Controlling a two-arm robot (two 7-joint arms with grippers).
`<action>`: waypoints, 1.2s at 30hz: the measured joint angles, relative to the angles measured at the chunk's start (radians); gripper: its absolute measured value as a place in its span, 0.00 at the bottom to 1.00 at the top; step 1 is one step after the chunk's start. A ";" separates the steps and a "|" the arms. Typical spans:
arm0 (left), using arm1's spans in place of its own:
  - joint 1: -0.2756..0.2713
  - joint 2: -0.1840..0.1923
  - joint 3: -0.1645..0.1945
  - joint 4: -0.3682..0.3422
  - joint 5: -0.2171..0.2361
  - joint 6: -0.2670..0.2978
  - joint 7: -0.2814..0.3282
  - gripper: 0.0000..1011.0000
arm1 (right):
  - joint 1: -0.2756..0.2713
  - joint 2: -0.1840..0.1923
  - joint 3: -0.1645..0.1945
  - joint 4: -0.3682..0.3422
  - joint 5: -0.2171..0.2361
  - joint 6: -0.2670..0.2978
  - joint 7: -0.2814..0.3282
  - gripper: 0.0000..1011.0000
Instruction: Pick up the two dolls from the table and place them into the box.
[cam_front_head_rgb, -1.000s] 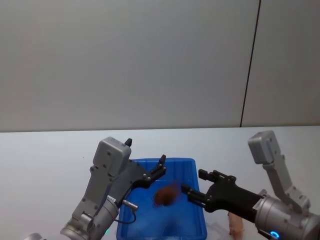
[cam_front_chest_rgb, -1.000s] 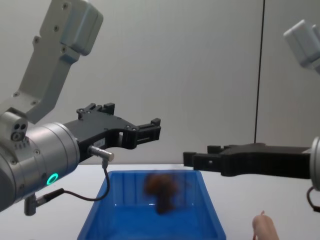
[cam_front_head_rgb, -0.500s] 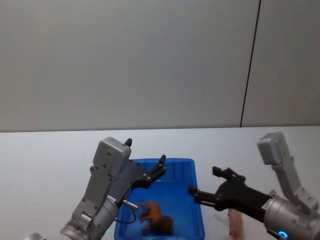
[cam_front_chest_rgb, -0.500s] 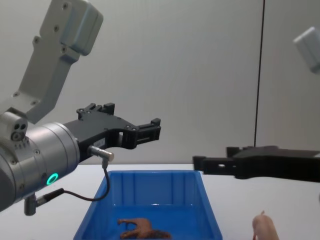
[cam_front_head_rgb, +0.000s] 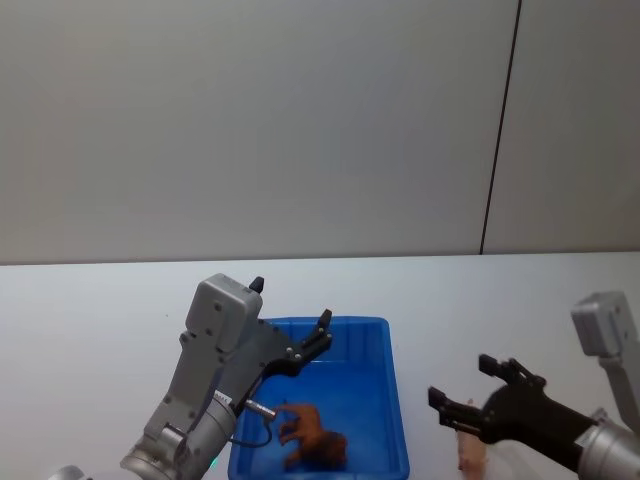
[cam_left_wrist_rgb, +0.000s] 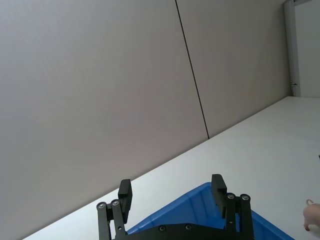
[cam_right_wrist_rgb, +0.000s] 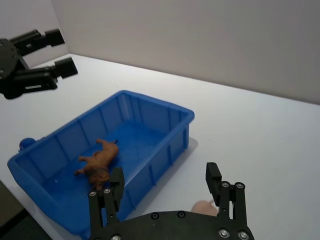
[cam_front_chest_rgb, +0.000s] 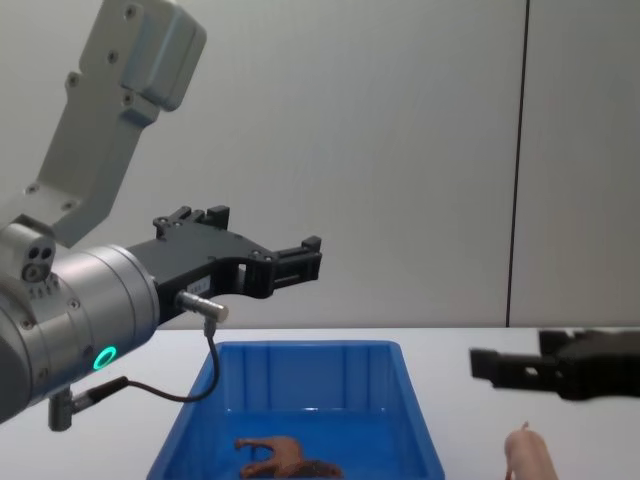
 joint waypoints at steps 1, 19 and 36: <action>0.000 0.000 0.000 0.000 0.000 0.000 0.000 0.99 | -0.012 0.008 0.002 -0.006 0.003 0.002 -0.006 0.99; 0.000 0.000 0.000 0.000 0.000 0.000 0.000 0.99 | -0.091 0.045 -0.003 -0.018 -0.008 0.037 -0.058 0.99; 0.000 0.000 0.000 0.000 0.000 0.000 0.000 0.99 | -0.067 0.009 -0.029 0.049 -0.041 0.068 -0.088 0.89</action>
